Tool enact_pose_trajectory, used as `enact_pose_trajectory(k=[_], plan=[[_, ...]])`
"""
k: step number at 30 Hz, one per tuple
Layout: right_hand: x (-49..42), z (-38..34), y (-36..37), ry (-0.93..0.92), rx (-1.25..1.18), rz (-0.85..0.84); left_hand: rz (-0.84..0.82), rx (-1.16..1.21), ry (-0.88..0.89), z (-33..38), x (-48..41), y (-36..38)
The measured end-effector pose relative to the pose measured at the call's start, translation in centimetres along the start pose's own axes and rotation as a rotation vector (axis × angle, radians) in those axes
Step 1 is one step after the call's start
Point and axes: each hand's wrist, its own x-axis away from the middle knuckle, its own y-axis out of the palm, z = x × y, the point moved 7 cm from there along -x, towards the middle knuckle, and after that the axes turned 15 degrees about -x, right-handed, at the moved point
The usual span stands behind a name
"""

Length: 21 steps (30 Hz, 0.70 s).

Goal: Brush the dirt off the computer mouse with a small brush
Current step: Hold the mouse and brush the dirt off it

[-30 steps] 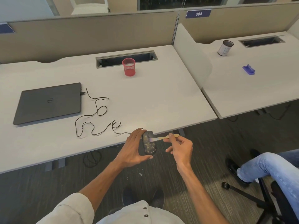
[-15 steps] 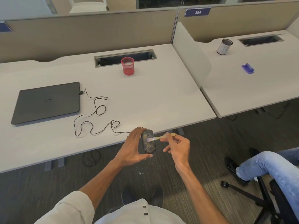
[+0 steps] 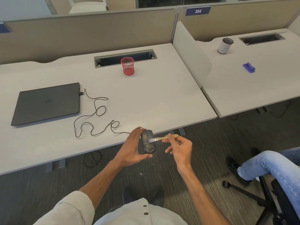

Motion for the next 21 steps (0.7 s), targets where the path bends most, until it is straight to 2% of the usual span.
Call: enact_pose_trajectory(k=[10,17,21], plan=[[-0.1,0.1,-2.6,-0.005,0.022,0.134,0.015,0.000,0.021,0.3,-0.5,-0.1],[0.8,0.3,-0.4,-0.064,0.023,-0.019,0.012,0.012,0.031,0.5,-0.6,0.4],[0.9,0.8,-1.1,-0.082,0.083,0.014,0.018,0.013,0.031,0.5,-0.8,0.2]])
